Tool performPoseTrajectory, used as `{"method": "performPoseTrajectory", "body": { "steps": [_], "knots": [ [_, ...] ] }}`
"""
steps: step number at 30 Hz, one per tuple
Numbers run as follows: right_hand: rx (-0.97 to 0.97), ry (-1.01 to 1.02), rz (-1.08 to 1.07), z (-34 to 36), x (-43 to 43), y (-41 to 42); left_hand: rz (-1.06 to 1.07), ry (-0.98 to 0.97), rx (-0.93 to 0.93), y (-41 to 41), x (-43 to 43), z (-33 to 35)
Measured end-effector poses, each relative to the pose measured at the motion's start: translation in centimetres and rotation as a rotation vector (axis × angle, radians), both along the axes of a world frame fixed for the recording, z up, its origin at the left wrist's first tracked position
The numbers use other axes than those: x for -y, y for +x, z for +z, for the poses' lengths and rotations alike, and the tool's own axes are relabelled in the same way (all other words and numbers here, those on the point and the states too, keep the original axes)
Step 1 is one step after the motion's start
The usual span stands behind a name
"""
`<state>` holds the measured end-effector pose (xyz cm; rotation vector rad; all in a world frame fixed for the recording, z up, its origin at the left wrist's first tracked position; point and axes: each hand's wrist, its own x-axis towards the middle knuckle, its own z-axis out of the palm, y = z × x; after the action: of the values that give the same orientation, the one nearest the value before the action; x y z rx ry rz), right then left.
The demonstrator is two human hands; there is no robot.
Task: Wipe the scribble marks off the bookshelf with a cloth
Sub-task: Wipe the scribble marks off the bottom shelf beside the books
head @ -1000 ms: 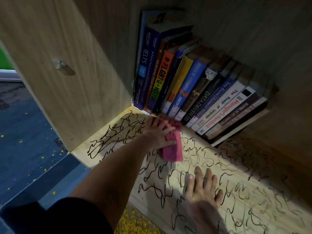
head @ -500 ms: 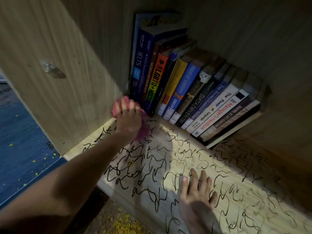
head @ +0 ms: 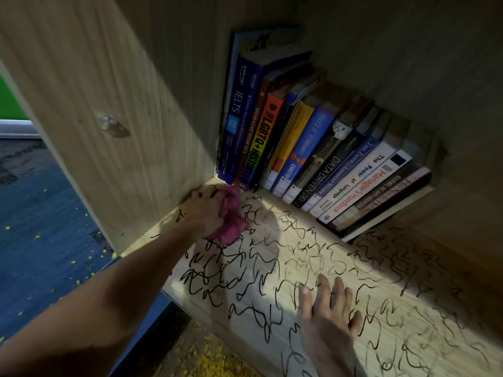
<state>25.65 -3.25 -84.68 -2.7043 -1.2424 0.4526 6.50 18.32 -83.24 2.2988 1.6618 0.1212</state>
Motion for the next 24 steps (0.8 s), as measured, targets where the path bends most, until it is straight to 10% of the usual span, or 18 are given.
{"method": "performPoseTrajectory", "body": {
  "steps": [24],
  "knots": [
    [0.014,-0.072,0.041,-0.1,-0.2,0.5,-0.089,-0.099,0.146,0.3,3.6,1.8]
  ]
}}
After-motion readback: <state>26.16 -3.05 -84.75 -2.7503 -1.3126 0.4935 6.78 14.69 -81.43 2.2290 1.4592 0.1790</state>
